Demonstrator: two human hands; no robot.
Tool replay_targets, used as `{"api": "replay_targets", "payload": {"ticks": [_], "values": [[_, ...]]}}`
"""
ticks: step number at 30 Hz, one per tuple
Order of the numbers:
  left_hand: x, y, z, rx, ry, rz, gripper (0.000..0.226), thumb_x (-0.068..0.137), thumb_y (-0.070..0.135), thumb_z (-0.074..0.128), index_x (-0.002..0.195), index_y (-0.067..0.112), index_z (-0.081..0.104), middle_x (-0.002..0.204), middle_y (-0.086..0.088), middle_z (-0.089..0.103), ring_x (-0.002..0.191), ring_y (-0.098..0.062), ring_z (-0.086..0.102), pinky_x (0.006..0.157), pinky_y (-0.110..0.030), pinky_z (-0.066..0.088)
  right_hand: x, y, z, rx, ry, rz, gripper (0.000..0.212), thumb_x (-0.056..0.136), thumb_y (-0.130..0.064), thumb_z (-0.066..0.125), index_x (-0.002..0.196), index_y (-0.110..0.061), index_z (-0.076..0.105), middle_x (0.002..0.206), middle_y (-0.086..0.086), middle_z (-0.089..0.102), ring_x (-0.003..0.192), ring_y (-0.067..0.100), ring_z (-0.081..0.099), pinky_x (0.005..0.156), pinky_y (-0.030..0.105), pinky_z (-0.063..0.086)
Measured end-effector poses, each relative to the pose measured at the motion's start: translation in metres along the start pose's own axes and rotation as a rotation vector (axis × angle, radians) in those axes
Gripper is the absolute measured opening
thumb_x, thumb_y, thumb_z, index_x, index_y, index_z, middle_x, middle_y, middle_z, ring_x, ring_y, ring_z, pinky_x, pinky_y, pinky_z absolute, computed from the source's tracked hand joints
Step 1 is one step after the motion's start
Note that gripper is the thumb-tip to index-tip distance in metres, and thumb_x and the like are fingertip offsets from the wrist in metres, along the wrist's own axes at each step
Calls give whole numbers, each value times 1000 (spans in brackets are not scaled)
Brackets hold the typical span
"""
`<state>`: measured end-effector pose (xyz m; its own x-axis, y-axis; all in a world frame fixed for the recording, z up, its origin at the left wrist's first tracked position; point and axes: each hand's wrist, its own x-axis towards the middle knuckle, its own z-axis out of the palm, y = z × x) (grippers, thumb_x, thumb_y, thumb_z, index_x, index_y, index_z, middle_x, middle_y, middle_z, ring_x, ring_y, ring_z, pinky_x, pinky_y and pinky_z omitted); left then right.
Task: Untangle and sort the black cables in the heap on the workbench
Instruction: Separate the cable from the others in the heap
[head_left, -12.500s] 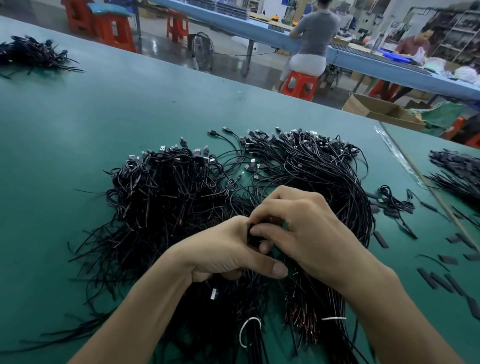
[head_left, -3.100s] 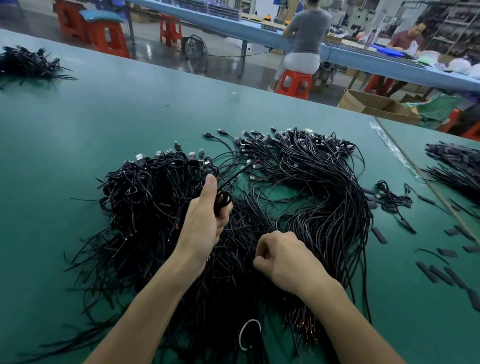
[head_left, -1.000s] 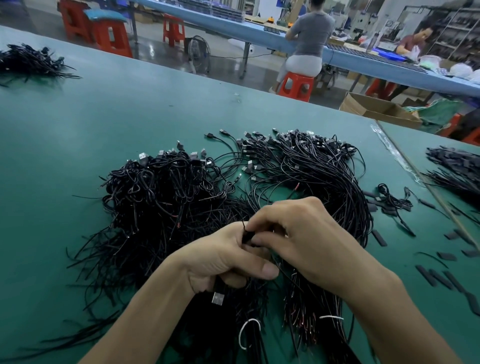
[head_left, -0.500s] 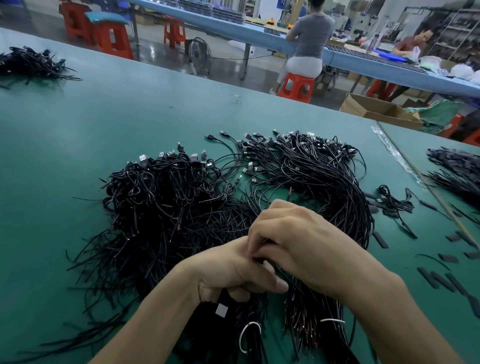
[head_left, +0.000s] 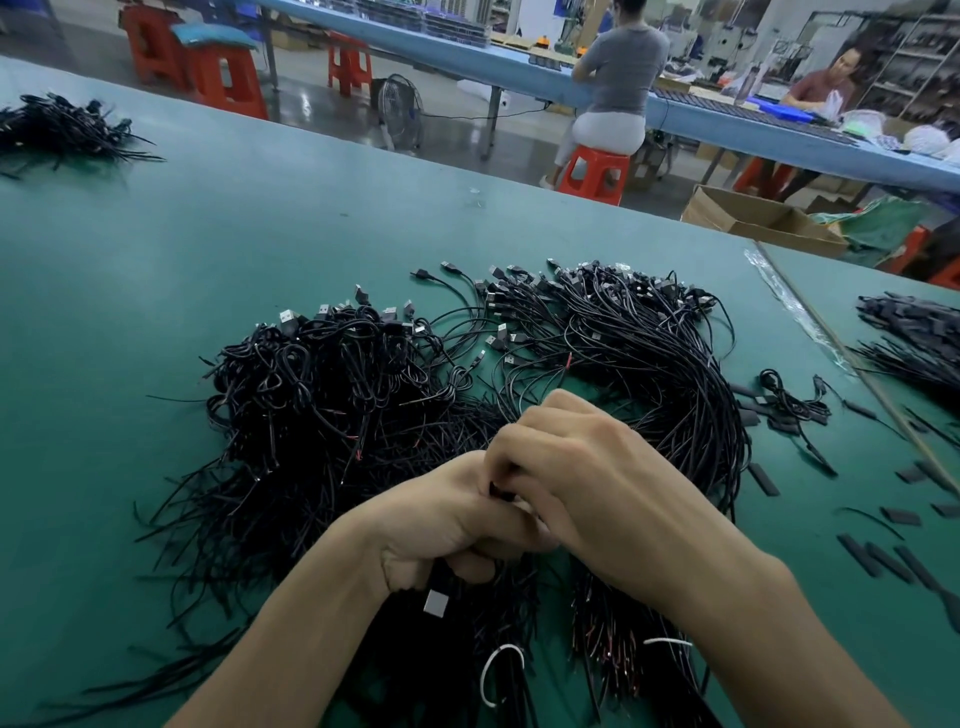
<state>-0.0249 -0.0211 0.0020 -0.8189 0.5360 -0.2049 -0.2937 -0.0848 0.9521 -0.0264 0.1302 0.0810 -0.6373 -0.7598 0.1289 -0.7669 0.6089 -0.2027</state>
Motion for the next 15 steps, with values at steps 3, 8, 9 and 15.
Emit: {"api": "replay_targets", "payload": {"ticks": [3, 8, 9, 15], "values": [[0, 2, 1, -158, -43, 30, 24, 66, 5, 63, 86, 12, 51, 59, 5, 34, 50, -6, 25, 40, -15, 22, -1, 4, 3, 84, 93, 21, 13, 92, -13, 60, 95, -23, 52, 81, -14, 53, 85, 12, 46, 71, 29, 44], [5, 6, 6, -581, -59, 135, 8, 74, 10, 52, 80, 12, 56, 68, -1, 47, 54, -10, 43, 44, -20, 37, -6, 13, 11, 242, 324, 175, 22, 93, -11, 64, 89, -25, 48, 76, -12, 58, 78, 8, 57, 65, 27, 46], [5, 5, 6, -574, -50, 165, 9, 79, 12, 51, 85, 11, 57, 70, -2, 51, 57, -11, 48, 47, -22, 41, -7, 13, 12, 287, 361, 203, 23, 93, -10, 65, 88, -25, 49, 73, -10, 61, 73, 9, 62, 63, 26, 48], [10, -2, 3, -362, 103, 331, 23, 89, 14, 65, 109, 5, 57, 91, -8, 64, 83, -17, 62, 76, -28, 56, -3, 10, 14, 416, 580, 297, 28, 88, -6, 71, 80, -25, 53, 75, -7, 62, 65, 11, 61, 52, 14, 47]]}}
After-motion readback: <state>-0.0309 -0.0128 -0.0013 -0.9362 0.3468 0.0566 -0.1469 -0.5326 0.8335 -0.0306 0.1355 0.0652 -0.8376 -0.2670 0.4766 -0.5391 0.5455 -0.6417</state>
